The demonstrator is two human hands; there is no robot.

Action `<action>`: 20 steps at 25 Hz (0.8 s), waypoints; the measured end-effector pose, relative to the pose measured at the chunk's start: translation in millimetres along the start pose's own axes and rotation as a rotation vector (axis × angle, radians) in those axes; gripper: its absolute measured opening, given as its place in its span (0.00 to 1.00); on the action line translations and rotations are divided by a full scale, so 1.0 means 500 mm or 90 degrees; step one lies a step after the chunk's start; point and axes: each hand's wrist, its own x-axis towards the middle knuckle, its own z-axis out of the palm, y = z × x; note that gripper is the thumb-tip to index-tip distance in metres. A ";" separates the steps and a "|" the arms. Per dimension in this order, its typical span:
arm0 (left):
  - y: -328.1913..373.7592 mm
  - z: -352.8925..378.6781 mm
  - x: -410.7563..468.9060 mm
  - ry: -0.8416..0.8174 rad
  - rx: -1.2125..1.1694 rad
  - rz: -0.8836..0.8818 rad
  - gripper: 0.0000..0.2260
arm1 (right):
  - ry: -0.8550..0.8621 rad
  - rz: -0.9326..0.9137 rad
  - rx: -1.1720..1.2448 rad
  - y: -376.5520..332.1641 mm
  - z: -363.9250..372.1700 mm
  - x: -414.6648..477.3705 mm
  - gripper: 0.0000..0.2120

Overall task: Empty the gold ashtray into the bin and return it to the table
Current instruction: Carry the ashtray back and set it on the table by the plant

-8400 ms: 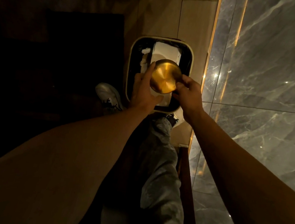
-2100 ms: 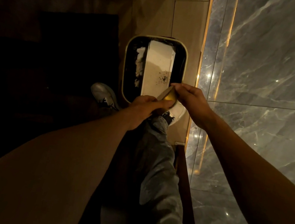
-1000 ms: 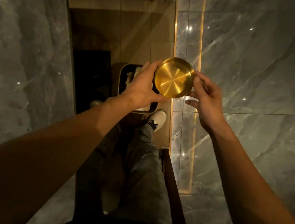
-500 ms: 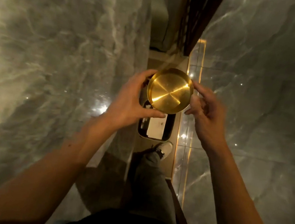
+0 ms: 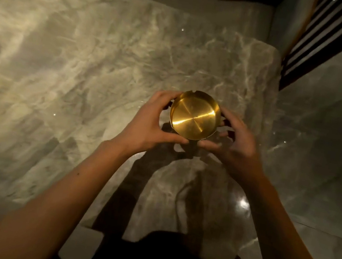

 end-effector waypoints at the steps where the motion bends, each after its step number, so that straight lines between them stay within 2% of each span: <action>1: -0.005 -0.030 -0.014 0.008 0.002 0.001 0.44 | -0.001 -0.005 -0.007 -0.022 0.026 0.005 0.40; 9: -0.003 -0.120 -0.079 0.091 0.021 -0.006 0.42 | -0.031 -0.111 -0.094 -0.086 0.092 0.025 0.38; 15: 0.021 -0.140 -0.108 0.123 0.031 -0.031 0.42 | -0.052 -0.137 -0.107 -0.110 0.102 0.026 0.39; 20: -0.021 -0.226 -0.163 0.180 0.034 -0.055 0.42 | -0.091 -0.152 -0.090 -0.154 0.210 0.052 0.39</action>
